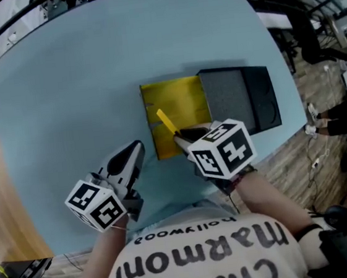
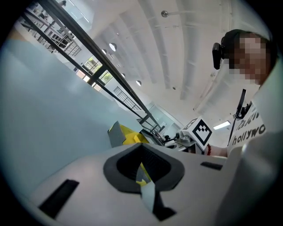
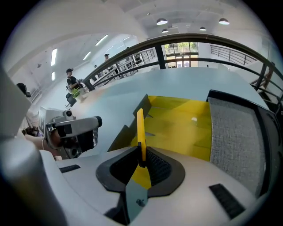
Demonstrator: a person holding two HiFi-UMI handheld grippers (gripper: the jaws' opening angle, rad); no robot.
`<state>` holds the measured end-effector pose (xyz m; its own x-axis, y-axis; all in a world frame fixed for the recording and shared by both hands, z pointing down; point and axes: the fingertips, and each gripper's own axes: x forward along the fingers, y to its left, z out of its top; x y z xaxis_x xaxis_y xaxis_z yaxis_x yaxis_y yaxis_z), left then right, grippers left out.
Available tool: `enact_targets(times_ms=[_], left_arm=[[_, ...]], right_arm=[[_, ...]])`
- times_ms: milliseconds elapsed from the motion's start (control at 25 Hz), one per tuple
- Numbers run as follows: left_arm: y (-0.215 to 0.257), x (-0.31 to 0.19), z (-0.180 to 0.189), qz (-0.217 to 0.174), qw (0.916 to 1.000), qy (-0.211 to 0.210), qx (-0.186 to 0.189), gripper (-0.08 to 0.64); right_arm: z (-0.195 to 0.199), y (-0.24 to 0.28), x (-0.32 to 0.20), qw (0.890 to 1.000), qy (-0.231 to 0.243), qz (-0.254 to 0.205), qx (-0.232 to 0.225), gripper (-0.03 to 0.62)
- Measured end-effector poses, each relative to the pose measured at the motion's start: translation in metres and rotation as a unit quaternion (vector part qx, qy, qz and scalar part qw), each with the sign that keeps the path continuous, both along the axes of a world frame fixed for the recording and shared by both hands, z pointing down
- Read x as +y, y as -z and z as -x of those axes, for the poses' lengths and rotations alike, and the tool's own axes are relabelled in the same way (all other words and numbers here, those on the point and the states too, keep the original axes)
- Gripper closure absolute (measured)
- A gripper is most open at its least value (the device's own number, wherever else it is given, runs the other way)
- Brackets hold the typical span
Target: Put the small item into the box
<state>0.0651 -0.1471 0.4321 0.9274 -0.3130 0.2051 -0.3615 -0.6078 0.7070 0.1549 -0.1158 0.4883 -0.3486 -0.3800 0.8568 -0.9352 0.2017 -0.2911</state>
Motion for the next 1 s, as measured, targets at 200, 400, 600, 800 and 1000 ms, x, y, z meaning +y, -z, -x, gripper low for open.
enact_targets(times_ms=[200,400,600,800,1000], left_arm=[[0.009,-0.005,0.0,-0.02,0.9997,0.016,-0.001,0.558],[0.009,-0.008,0.027,-0.021,0.9982,0.055,0.002,0.558],[0.007,0.002,0.038,-0.027,0.9978,0.06,-0.008,0.558],[-0.001,0.014,0.04,-0.008,0.9974,0.071,-0.002,0.558],[-0.003,0.016,0.048,-0.004,0.9945,0.105,0.003,0.558]], right_arm=[[-0.006,-0.01,0.0,0.999,0.001,0.035,0.006,0.517],[0.007,-0.019,-0.003,0.999,0.021,0.044,0.011,0.518],[0.012,-0.026,-0.005,0.998,0.023,0.056,0.004,0.518],[0.006,-0.03,-0.004,0.997,0.016,0.077,-0.004,0.517],[0.001,-0.034,-0.005,0.995,0.01,0.095,-0.02,0.517]])
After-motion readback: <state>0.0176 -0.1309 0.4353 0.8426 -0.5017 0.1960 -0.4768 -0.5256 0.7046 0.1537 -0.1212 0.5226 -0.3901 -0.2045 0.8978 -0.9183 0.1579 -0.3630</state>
